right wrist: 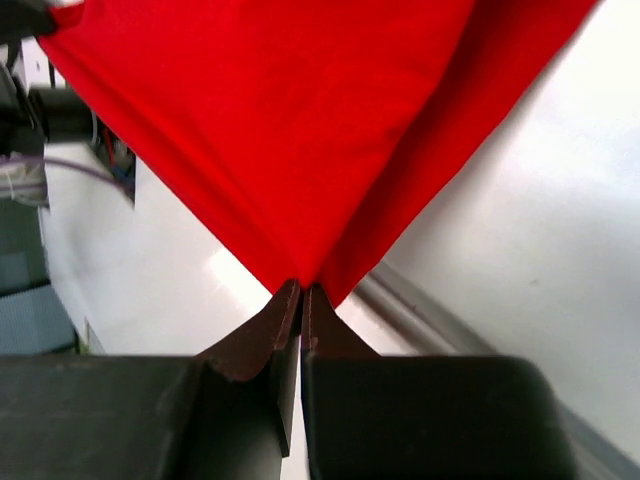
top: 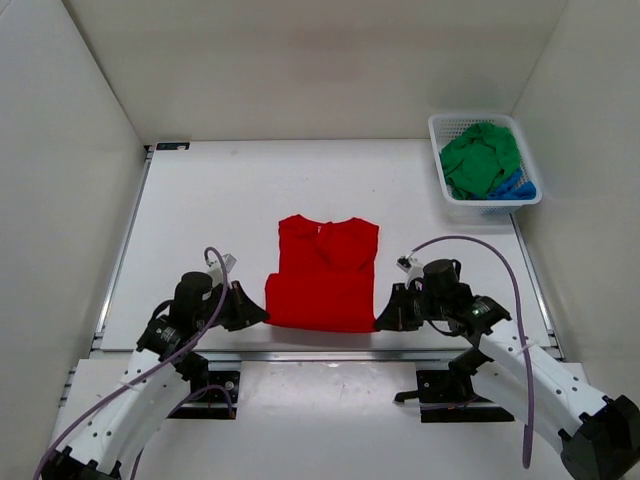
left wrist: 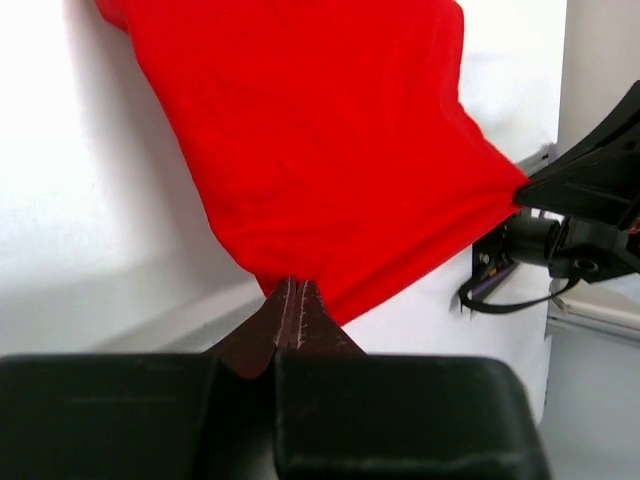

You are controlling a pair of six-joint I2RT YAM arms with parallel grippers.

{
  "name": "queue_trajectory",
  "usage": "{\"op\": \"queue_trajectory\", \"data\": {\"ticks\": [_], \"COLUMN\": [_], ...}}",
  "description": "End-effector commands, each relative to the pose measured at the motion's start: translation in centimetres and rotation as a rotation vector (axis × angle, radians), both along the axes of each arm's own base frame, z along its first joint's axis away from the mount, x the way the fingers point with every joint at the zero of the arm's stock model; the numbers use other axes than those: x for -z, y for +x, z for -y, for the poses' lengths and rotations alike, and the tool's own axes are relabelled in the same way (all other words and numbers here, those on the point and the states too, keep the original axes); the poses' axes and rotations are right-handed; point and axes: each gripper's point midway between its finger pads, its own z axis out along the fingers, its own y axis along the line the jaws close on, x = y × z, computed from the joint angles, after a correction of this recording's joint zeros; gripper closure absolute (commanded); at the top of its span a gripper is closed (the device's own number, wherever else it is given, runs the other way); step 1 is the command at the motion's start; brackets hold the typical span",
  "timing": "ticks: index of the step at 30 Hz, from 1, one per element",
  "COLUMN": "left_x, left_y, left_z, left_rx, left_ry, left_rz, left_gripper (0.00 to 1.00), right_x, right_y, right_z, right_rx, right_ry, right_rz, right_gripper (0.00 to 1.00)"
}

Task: Fold and stack the t-shirts
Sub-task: Fold the long partially folded tshirt into a neat square

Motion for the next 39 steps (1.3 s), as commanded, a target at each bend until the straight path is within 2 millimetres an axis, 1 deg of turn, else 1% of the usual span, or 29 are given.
{"op": "queue_trajectory", "data": {"ticks": [1, 3, 5, 9, 12, 14, 15, 16, 17, 19, 20, 21, 22, 23, 24, 25, 26, 27, 28, 29, 30, 31, 32, 33, 34, 36, 37, 38, 39], "left_x": [1.0, 1.3, 2.6, 3.9, 3.9, 3.1, 2.3, 1.0, 0.3, -2.6, -3.4, -4.8, -5.3, -5.4, -6.4, -6.8, -7.2, -7.6, -7.8, -7.8, -8.2, -8.2, -8.0, -8.0, -7.8, -6.8, -6.6, -6.2, -5.6], "left_y": [-2.0, -2.3, -3.5, -4.2, -4.6, -4.0, -3.6, -2.9, -2.0, -0.2, 0.9, 2.1, 3.2, 4.6, 5.7, 7.2, 8.7, 9.8, 11.2, 12.6, 13.9, 15.2, 16.7, 17.7, 19.4, 22.7, 23.6, 25.6, 27.3], "left_z": [-0.6, -1.0, -1.1, -1.1, -0.7, -0.4, -0.3, -0.1, -0.1, 0.5, 0.6, 0.8, 0.9, 0.7, 0.7, 0.6, 0.4, 0.3, 0.3, 0.1, 0.0, 0.4, 0.4, 0.6, 0.6, 1.1, 1.4, 1.1, 1.5], "left_rx": [0.005, 0.001, 0.027, 0.031, 0.053, 0.057, 0.055, 0.055, 0.041, 0.049, 0.039, 0.037, 0.037, 0.014, 0.012, -0.005, -0.019, -0.043, -0.055, -0.071, -0.079, -0.076, -0.085, -0.085, -0.096, -0.097, -0.091, -0.104, -0.109], "left_ry": [0.02, 0.022, 0.036, 0.028, 0.01, -0.001, -0.005, -0.01, -0.01, -0.015, -0.012, -0.01, 0.006, 0.018, 0.017, 0.02, 0.02, 0.019, 0.026, 0.038, 0.04, 0.042, 0.044, 0.042, 0.045, 0.053, 0.053, 0.056, 0.06], "left_rz": [-0.071, -0.076, -0.117, -0.139, -0.156, -0.126, -0.118, -0.087, -0.059, -0.019, 0.013, 0.037, 0.046, 0.042, 0.073, 0.083, 0.09, 0.107, 0.113, 0.11, 0.133, 0.125, 0.118, 0.124, 0.125, 0.107, 0.111, 0.107, 0.104], "left_gripper": [1.0, 1.0, 1.0, 1.0, 1.0, 1.0, 1.0, 1.0, 1.0, 1.0, 1.0, 1.0, 1.0, 1.0, 1.0, 1.0, 1.0, 1.0, 1.0, 1.0, 1.0, 1.0, 1.0, 1.0, 1.0, 1.0, 1.0, 1.0, 1.0], "right_x": [1.3, 2.1, 2.9, 4.0, 4.4, 4.0, 3.8, 3.3, 3.1, 2.1, 1.4, 1.2, 0.4, -0.2, -0.6, -1.0, -1.6, -1.5, -2.3, -2.8, -3.0, -2.9, -3.4, -3.4, -3.1, -2.9, -1.6, -2.3, -2.0], "right_y": [-2.4, -3.3, -4.1, -6.0, -6.8, -6.6, -6.5, -6.1, -5.5, -4.3, -3.3, -2.6, -1.7, -0.1, 1.1, 2.2, 3.9, 5.5, 6.7, 8.6, 10.2, 11.2, 12.9, 14.7, 15.7, 19.1, 20.2, 22.1, 23.7], "right_z": [0.4, 0.6, 1.1, 1.5, 1.5, 1.4, 1.2, 0.9, 0.9, 0.7, 0.7, 0.8, 0.7, 1.1, 1.4, 1.6, 2.0, 2.7, 2.8, 3.4, 3.9, 4.2, 4.5, 4.7, 5.0, 5.0, 5.4, 5.3, 5.3], "right_rx": [-0.003, -0.014, -0.028, -0.084, -0.122, -0.127, -0.128, -0.129, -0.115, -0.101, -0.076, -0.06, -0.062, -0.016, 0.008, 0.017, 0.052, 0.093, 0.096, 0.132, 0.157, 0.158, 0.173, 0.188, 0.199, 0.203, 0.208, 0.212, 0.22], "right_ry": [-0.025, -0.027, -0.033, -0.035, -0.045, -0.041, -0.033, -0.016, -0.015, -0.006, 0.0, 0.001, 0.005, 0.002, 0.006, -0.004, -0.009, -0.022, -0.026, -0.024, -0.034, -0.046, -0.056, -0.065, -0.076, -0.087, -0.098, -0.102, -0.113], "right_rz": [-0.081, -0.099, -0.127, -0.184, -0.203, -0.201, -0.203, -0.192, -0.183, -0.15, -0.14, -0.132, -0.103, -0.093, -0.073, -0.058, -0.047, -0.046, -0.011, 0.002, 0.004, 0.013, 0.035, 0.038, 0.039, 0.043, 0.021, 0.064, 0.059], "right_gripper": [1.0, 1.0, 1.0, 1.0, 1.0, 1.0, 1.0, 1.0, 1.0, 1.0, 1.0, 1.0, 1.0, 1.0, 1.0, 1.0, 1.0, 1.0, 1.0, 1.0, 1.0, 1.0, 1.0, 1.0, 1.0, 1.0, 1.0, 1.0, 0.99]}}
